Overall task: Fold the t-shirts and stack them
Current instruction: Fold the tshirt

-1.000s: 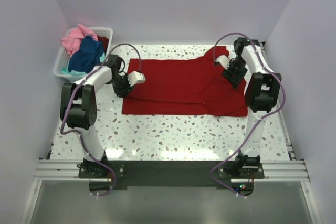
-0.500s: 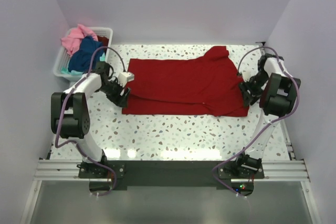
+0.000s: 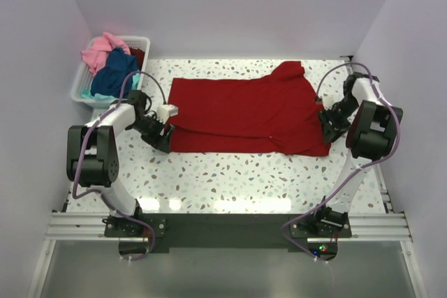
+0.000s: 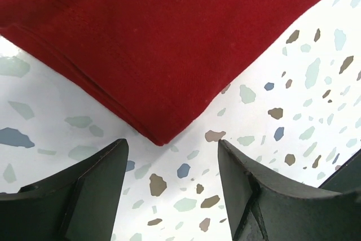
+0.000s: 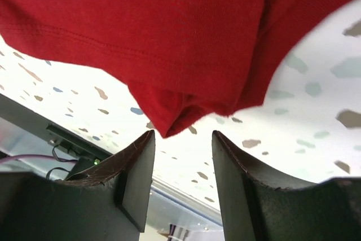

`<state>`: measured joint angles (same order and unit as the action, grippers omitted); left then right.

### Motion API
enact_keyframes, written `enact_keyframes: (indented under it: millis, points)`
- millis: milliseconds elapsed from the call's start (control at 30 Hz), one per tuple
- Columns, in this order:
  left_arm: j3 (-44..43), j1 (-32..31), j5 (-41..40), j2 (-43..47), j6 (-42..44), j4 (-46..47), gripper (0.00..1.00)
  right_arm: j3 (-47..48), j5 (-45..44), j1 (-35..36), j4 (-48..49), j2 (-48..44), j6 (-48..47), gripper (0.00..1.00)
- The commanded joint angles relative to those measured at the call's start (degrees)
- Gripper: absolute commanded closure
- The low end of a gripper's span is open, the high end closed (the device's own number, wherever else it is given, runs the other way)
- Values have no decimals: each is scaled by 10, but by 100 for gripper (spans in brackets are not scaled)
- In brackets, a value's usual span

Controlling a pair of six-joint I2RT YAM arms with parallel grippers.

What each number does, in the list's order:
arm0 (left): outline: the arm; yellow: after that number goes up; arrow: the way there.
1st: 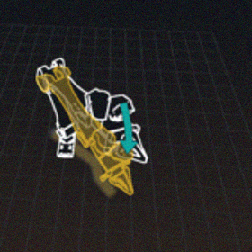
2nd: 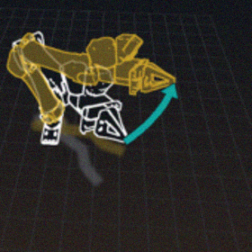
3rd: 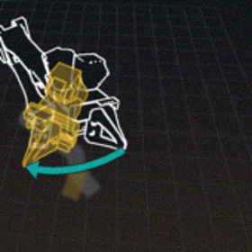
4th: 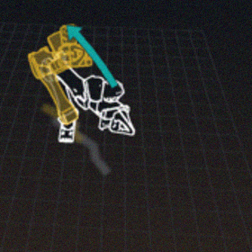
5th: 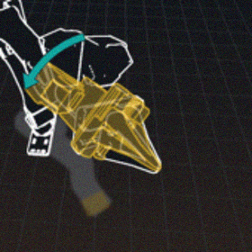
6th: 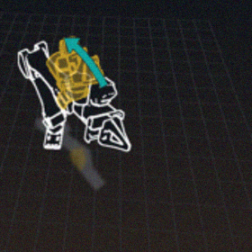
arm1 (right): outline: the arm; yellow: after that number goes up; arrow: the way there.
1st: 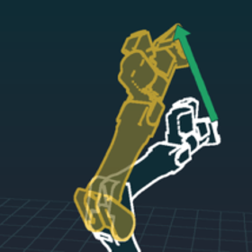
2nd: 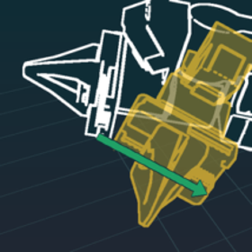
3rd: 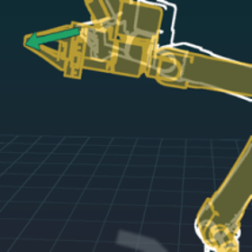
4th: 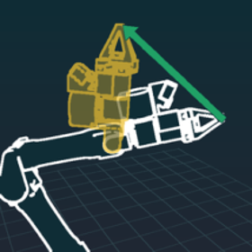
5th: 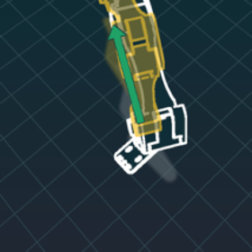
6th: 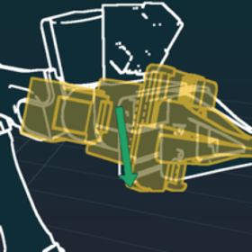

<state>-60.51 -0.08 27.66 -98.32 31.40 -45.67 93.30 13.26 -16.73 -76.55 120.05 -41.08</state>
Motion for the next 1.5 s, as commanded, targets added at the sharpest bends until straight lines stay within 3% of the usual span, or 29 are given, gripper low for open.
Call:
enact_keyframes:
  millis: [0, 167, 467, 967, 1067, 1200, 1333, 1467]
  points:
    - [1, 1, -6, 31, -20, 13, 31, 22, 14, -4, -51, -48, -4, 52]
    - [-6, 15, -2, 24, -30, 15, 31, -4, 36, -2, -52, -58, 2, 53]
    - [-30, 14, 44, -18, -48, 12, 46, -55, 45, 6, -5, -50, 19, 55]
    - [-37, 13, 55, -47, -71, 25, 61, -57, 51, 7, 2, -32, 16, 60]
    - [-36, 13, 54, -45, -77, 25, 71, -54, 51, 7, 4, -27, 16, 65]
    - [-36, 13, 55, -40, -80, 23, 83, -45, 53, 8, 4, -21, 21, 85]
    - [-36, 14, 54, -31, -78, 12, 96, -39, 52, 8, 1, -23, 19, 99]
    - [-31, 15, 46, -17, -71, 5, 100, -34, 48, 8, -2, -26, 15, 100]
